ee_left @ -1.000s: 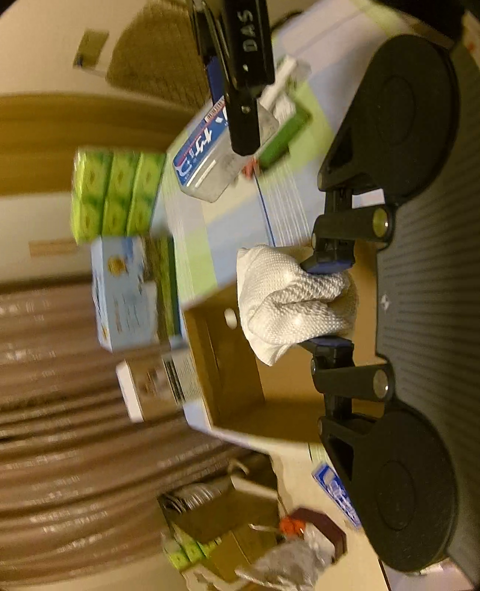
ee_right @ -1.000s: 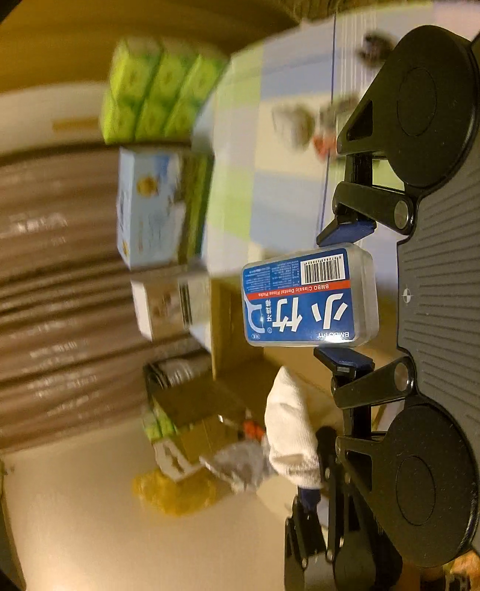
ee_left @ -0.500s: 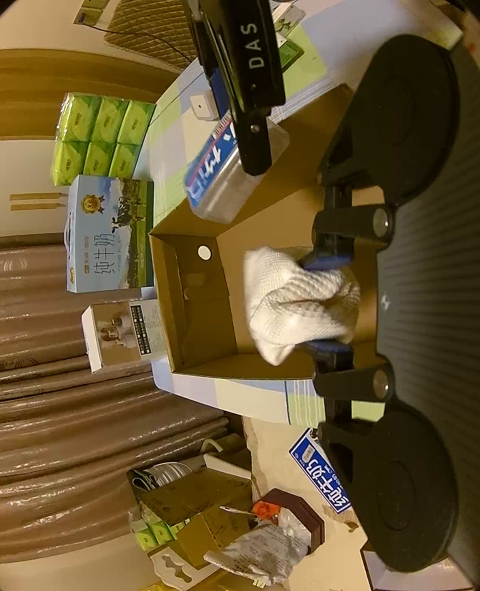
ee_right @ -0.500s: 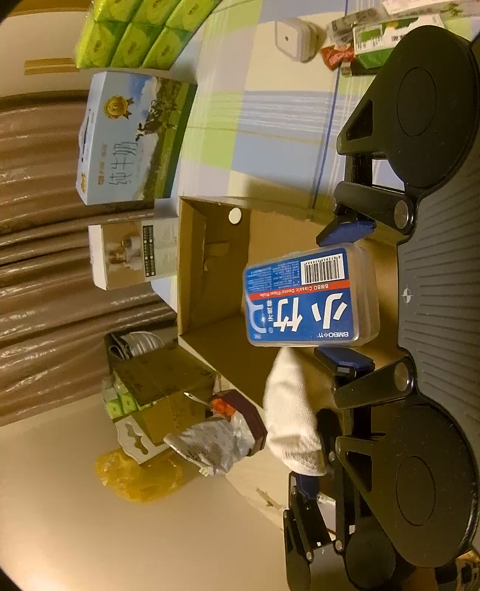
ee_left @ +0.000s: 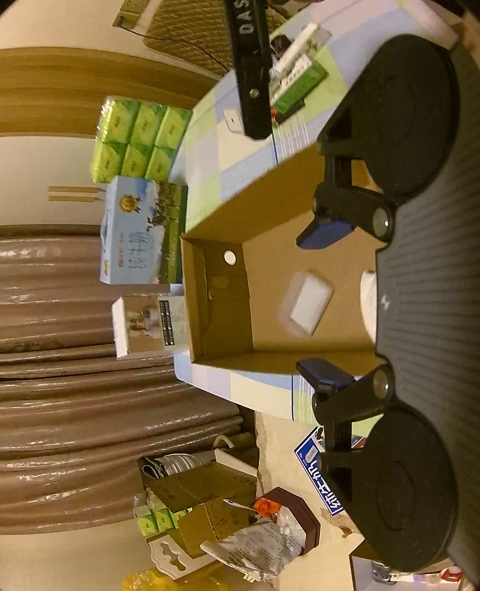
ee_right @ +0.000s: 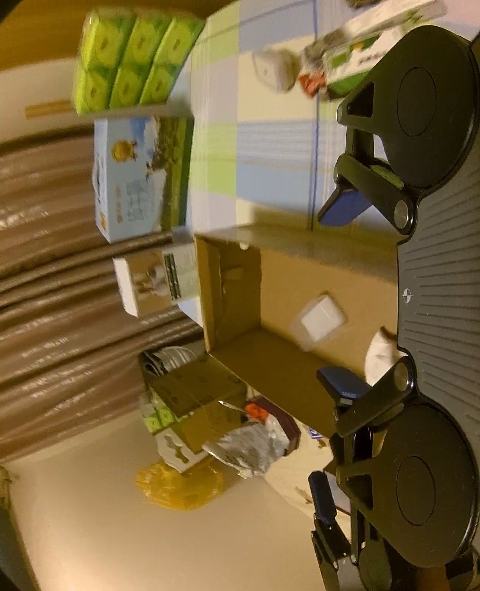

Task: Organize objects
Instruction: 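Carry cloth and blue case to the cardboard box and release both, then move both grippers back toward the remaining items on the table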

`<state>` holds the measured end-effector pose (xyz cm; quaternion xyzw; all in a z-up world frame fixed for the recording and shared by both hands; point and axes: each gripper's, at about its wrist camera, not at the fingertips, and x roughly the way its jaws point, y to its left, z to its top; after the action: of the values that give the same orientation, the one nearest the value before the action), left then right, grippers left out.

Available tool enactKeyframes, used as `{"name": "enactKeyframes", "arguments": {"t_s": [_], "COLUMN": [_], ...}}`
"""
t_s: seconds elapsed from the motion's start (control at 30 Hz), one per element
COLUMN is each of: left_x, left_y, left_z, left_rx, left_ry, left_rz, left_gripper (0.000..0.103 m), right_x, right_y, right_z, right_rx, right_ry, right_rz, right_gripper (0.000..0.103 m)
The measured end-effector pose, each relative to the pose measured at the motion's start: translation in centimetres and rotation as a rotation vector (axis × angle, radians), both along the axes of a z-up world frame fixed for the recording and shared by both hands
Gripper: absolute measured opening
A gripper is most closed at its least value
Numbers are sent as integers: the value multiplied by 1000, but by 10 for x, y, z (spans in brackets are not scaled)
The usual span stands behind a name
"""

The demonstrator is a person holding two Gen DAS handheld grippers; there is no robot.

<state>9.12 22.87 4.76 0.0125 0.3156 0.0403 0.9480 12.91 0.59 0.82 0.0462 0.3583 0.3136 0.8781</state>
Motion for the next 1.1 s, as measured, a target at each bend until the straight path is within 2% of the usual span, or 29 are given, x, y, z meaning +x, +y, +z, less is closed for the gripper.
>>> {"name": "enactKeyframes", "arguments": {"t_s": [0.23, 0.47, 0.63, 0.93, 1.1], "left_x": [-37, -59, -60, -47, -35], "left_y": [-37, -82, -118, -174, -201], "left_z": [13, 20, 18, 11, 3], "left_rx": [-54, -107, -128, -120, -100], "left_ry": [-23, -42, -27, -12, 11], "left_rz": [-1, -47, -100, -165, -199], "left_gripper": [62, 75, 80, 99, 102], "right_x": [-49, -83, -92, -90, -81], "right_y": [-67, -131, -179, -239, -259], "right_z": [8, 1, -2, -2, -4], "right_rx": [-39, -111, -116, -111, -111], "right_ry": [-38, -57, -48, -62, -62], "right_rz": [-97, -185, -278, -384, -411], "right_gripper": [90, 96, 98, 98, 98]}}
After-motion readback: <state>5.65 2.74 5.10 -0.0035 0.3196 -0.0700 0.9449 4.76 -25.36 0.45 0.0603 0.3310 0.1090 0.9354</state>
